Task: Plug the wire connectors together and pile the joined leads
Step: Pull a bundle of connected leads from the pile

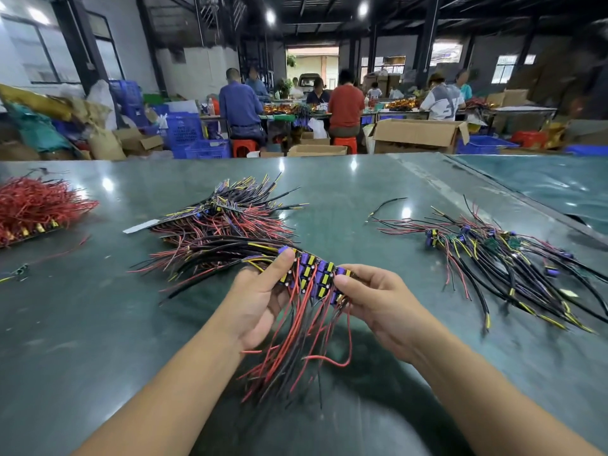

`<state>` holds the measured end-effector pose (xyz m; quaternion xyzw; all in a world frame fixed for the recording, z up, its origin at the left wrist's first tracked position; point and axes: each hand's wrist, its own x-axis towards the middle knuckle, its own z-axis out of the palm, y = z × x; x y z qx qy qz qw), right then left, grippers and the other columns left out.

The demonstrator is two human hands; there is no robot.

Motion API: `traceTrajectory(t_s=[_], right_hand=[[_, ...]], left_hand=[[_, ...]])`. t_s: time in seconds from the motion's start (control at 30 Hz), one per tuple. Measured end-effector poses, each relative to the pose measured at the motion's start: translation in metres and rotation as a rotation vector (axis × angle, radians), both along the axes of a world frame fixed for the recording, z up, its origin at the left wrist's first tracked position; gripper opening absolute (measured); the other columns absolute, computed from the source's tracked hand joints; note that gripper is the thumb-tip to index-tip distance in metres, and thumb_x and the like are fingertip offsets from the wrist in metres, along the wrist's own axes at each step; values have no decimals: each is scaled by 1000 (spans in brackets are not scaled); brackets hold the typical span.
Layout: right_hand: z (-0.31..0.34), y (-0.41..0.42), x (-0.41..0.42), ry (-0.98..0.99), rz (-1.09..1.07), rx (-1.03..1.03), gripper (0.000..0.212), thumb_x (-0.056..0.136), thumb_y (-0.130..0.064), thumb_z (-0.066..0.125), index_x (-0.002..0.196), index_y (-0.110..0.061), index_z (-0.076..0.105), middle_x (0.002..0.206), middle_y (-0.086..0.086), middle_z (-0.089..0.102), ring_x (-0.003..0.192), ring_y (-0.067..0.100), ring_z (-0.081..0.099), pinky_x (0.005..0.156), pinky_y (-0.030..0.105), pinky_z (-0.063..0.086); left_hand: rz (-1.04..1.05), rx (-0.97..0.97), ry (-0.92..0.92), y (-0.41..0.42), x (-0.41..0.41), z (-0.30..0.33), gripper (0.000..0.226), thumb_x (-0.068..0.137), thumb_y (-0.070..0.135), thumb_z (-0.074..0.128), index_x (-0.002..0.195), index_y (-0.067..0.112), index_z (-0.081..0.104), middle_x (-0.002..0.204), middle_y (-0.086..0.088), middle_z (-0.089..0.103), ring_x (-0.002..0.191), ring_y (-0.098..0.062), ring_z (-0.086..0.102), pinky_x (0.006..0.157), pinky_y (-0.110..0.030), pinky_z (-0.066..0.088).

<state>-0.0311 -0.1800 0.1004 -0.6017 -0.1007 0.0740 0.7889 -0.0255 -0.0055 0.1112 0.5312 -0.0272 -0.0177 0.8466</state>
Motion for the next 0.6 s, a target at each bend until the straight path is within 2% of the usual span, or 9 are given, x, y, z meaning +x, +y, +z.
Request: traceTrajectory(t_s=[0.07,0.13,0.4,0.47,0.5,0.53,0.57,0.6], right_hand=[[1,-4,0,-41,44,28,32,76,-17,66,102,1,66,92,13,71,79,18,66,78,31,56],[2,-7,0,-57,89,53,36,75,-17,66,105,3,65,95,14,71,81,18,67,76,29,55],[5,-12,-1,-70,170,84,36,79,-12,62,110,7,62,99,17,69,84,19,66,75,26,55],[7,-11,-1,-65,193,110,32,81,-10,62,109,6,63,99,16,70,84,18,67,74,26,55],[7,-10,-1,-62,215,139,30,81,-9,63,109,5,63,99,15,70,85,18,68,74,25,55],[8,-9,-1,-59,237,173,31,81,-9,64,109,4,63,100,14,70,85,18,69,74,25,55],[8,-8,-1,-55,250,200,32,82,-9,63,110,5,63,101,14,70,86,18,69,74,25,55],[9,-8,0,-47,251,211,32,83,-8,62,112,6,62,102,14,70,86,17,69,73,24,55]], left_hand=[[-9,-14,-39,3,2,-2,49,72,27,68,106,-7,61,92,-17,71,73,-20,68,77,-35,57],[-24,-37,-58,5,5,-6,44,71,27,68,99,-7,63,87,-15,73,69,-19,70,69,-31,60],[-22,-72,-3,3,-1,-5,35,71,28,65,85,-4,68,78,-15,73,62,-18,70,58,-28,58],[-40,-67,60,2,-3,-2,48,68,34,68,93,-7,68,87,-20,72,71,-24,70,67,-35,59],[-81,-72,111,2,-5,0,61,68,39,68,104,-10,65,101,-27,67,86,-31,67,82,-44,57],[-128,-75,158,2,-8,2,73,69,43,68,116,-12,59,115,-33,59,101,-38,59,96,-53,47],[-155,-74,173,2,-9,4,81,69,46,67,123,-13,54,124,-37,50,109,-42,50,102,-58,38],[-154,-76,156,3,-9,5,83,69,47,67,124,-13,52,124,-38,49,106,-42,50,99,-58,39]])
